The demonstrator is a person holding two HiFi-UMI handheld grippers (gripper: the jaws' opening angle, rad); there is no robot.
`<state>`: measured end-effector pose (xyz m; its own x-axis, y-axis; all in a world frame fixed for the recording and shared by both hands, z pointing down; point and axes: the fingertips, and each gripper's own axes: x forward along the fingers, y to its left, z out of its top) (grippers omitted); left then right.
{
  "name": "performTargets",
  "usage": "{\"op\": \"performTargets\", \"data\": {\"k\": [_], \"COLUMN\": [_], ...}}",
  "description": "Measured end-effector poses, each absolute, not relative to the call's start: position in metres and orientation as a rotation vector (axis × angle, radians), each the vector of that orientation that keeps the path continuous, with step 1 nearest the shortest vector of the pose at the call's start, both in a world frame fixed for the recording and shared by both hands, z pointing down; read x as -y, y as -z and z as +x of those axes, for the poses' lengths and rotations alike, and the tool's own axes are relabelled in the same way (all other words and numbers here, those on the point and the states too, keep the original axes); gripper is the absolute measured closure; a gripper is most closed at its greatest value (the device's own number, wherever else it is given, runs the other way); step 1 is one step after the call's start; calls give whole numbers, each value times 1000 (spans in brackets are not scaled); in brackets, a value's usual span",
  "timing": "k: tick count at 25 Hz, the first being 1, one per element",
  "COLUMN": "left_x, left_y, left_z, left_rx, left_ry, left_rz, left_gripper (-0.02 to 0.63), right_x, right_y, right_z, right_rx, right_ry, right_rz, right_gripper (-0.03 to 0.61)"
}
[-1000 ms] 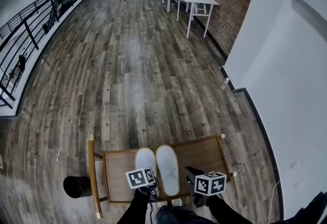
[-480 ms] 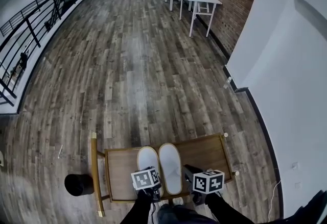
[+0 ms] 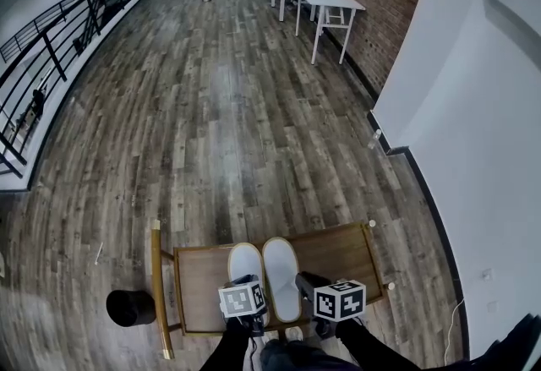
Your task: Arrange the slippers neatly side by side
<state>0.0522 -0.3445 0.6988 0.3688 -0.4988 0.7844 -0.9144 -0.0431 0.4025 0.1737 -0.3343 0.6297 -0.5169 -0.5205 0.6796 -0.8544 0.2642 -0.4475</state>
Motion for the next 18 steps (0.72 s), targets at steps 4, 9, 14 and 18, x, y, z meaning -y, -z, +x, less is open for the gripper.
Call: {"op": "performTargets", "data": {"k": [4,9,14,18], "left_x": [347,346,341,334], "left_y": [-674,-647,-619,-600], "left_z": [52,44,20,14], "left_rx": [1377,1510,1698,1746], "left_ry": [-586,-535,-402,-356], "left_rz": [1816,1850,1812,1815], "left_gripper": [600,600,600,600], "right_x": [335,337,343,345], "right_y": [-627,-621,-610,-597], "right_z": [167,151,148,140], "right_rx": [2163,2192,2209,2226], "right_ry": [-1116,-1089,-989,-908], "right_rz": [1237,1200,1255,1275], "right_gripper": [540,540,540,540]}}
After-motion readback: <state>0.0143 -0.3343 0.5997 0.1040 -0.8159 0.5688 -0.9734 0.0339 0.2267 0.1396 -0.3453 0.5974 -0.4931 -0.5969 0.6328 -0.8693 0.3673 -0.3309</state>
